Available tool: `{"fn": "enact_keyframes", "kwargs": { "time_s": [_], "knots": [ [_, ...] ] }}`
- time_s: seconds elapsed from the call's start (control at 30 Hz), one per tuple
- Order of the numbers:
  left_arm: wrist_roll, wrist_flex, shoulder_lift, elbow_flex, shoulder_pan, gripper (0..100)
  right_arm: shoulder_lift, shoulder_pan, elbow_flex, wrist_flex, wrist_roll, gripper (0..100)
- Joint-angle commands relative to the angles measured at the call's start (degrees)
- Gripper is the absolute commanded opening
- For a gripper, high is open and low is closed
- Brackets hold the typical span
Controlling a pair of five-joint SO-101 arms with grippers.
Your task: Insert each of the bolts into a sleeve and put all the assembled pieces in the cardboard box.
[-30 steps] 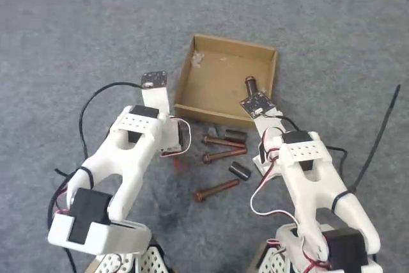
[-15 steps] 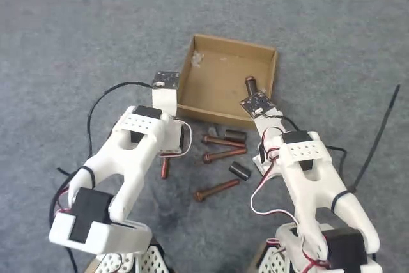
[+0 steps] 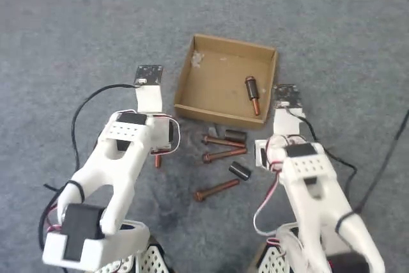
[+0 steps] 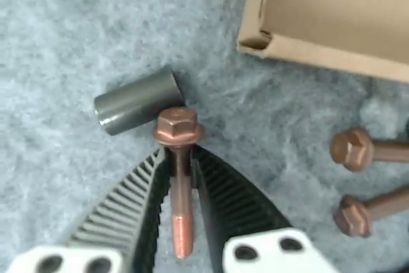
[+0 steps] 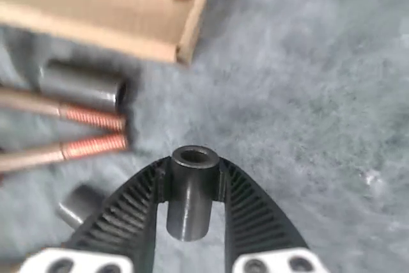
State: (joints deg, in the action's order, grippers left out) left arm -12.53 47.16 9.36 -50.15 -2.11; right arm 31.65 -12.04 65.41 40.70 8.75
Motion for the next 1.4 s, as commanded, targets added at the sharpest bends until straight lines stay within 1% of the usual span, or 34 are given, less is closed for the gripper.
{"fn": "enact_keyframes", "kwargs": {
  "time_s": [0.0,0.1,0.23,0.37,0.43,0.5,0.63,0.73,0.9,1.0,1.13,1.23,1.37],
  "knots": [
    [0.4,-1.2,2.5,0.7,0.3,1,8.4,-0.4,2.0,-4.9,7.6,0.6],
    [0.5,-1.2,2.4,0.7,0.3,1,14.0,-0.9,5.1,-9.0,11.5,0.6],
    [0.5,-1.2,2.4,0.7,0.3,1,19.5,-4.2,10.7,-18.2,11.5,0.6],
    [0.5,-1.2,2.4,0.7,0.3,1,21.7,-8.7,18.8,-35.6,11.3,0.6],
    [0.5,-1.2,2.4,0.7,0.3,1,20.9,-10.9,22.3,-46.4,11.3,0.6],
    [0.5,-1.2,2.4,0.7,0.3,1,19.0,-12.8,23.5,-54.6,11.3,0.6],
    [0.5,-1.2,2.4,0.7,0.3,1,10.6,-13.8,19.7,-59.0,11.3,0.6],
    [0.5,-1.2,2.4,0.7,0.3,1,2.9,-14.1,17.8,-65.0,11.3,0.6],
    [0.5,-2.0,2.4,0.7,0.3,1,-7.8,-18.6,19.3,-75.2,11.3,0.6],
    [0.5,-2.8,2.7,0.4,0.3,1,-11.1,-21.1,20.7,-80.4,11.3,0.6],
    [0.5,-2.8,2.5,0.6,0.3,1,-13.4,-21.8,22.0,-83.6,10.8,0.6],
    [0.5,-2.8,2.6,0.6,0.3,1,-14.8,-22.6,23.6,-88.2,6.4,0.6],
    [0.5,-2.8,2.7,0.6,0.3,1,-17.6,-24.2,26.4,-95.2,5.0,0.6]
  ]
}}
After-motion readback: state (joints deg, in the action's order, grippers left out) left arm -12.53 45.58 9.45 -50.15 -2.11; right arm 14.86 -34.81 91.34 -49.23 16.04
